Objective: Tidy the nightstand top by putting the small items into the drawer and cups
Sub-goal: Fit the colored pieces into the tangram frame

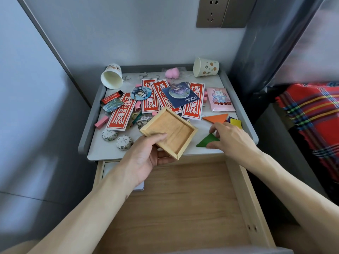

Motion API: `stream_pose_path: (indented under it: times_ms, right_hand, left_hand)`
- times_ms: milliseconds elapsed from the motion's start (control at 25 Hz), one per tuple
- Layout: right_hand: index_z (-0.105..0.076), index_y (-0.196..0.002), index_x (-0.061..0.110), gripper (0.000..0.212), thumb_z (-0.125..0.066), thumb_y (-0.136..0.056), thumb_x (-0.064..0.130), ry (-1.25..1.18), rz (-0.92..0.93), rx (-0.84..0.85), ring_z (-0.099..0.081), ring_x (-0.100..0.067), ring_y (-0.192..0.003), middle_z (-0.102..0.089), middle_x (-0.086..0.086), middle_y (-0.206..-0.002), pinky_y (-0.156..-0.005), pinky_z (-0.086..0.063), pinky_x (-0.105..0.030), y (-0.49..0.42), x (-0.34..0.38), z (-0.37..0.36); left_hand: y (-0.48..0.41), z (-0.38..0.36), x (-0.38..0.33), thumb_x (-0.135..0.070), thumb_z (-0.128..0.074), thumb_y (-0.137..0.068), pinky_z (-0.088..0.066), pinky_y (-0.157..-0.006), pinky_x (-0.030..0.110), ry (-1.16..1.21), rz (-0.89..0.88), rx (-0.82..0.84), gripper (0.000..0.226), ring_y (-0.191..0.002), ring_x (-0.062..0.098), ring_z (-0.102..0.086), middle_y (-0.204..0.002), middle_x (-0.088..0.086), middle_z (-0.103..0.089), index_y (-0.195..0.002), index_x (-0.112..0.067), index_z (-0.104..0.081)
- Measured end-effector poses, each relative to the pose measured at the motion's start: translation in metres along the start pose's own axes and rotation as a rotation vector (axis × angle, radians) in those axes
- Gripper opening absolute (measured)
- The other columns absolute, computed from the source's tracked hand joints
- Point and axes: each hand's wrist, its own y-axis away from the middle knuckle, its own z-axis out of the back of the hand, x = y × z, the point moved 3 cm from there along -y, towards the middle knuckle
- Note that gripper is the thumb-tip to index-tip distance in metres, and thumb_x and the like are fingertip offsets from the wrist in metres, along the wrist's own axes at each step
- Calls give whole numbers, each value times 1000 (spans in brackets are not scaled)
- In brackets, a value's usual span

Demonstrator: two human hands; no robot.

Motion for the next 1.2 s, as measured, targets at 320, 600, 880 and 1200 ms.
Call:
stream_pose_path:
  times_ms: [320,600,880,1200]
  right_hand:
    - [-65,-85,15,8,-72,-85,10,-739,-82,-243,-60,-11,-57,-66,-1,-71,-52,-48,-23,-2,24,30]
    - [-71,-84,14,6,-70,-87,9,-758,127,-70,-64,-8,-55,-69,3,-69,-55,-53,-19,14,86,7]
    - [-66,-118,21,32,-67,-89,34,-115,-35,-332,-58,-20,-107,-62,0,-119,-80,-44,-25,-33,8,30]
    - [-65,-114,24,25,-62,-92,36,205,-63,-245,-58,-28,-102,-64,-6,-109,-68,-46,-33,-40,-12,10]
  left_hand:
    - [-3,-3,4,-17,-59,-96,-62,-62,41,-48,-14,70,16,-76,30,-72,-97,13,-75,-110,-11,-64]
    - [-2,-4,10,-26,-68,-82,-59,-67,40,-181,-44,95,25,-80,26,-72,-95,13,-75,-103,-13,-70]
    - [-1,3,4,-4,-70,-85,-56,-78,39,-119,-30,-47,21,-88,27,-71,-103,14,-76,-106,-5,-71]
    - [-2,5,3,0,-72,-80,-55,-80,39,-80,10,-73,33,-94,28,-70,-109,16,-74,-113,0,-68]
